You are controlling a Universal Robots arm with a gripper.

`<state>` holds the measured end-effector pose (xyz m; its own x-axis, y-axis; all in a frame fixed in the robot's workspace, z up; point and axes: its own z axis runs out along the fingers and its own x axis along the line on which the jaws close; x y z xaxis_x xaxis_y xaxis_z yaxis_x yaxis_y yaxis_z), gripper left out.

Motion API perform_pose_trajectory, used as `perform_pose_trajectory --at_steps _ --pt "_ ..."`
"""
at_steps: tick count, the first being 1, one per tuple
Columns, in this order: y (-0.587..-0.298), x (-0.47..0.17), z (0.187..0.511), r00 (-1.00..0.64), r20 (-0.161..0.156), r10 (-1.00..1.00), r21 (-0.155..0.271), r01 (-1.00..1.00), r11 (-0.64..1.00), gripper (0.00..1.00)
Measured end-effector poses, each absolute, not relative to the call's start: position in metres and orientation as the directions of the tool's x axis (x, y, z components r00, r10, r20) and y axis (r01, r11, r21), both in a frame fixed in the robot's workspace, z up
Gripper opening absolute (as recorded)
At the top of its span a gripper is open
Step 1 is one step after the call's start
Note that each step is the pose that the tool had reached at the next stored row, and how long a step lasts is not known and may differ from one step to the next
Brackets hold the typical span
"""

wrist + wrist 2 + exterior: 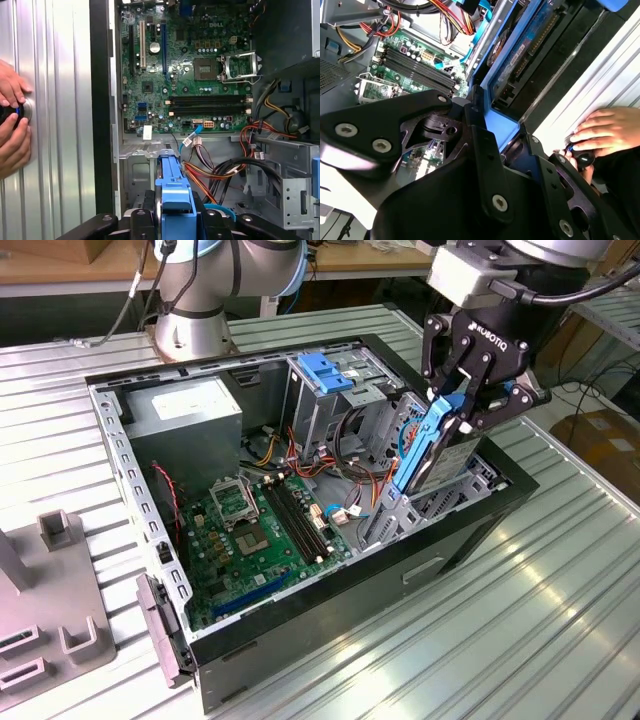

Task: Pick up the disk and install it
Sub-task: 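Insert the disk into the insertion slot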

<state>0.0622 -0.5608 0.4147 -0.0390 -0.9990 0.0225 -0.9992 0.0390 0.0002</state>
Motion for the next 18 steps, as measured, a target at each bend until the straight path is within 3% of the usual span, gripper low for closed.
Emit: perform_pose_trajectory --at_steps 18 --pt "-0.562 0.062 0.381 -0.039 0.023 -0.999 0.000 -0.999 0.039 0.37"
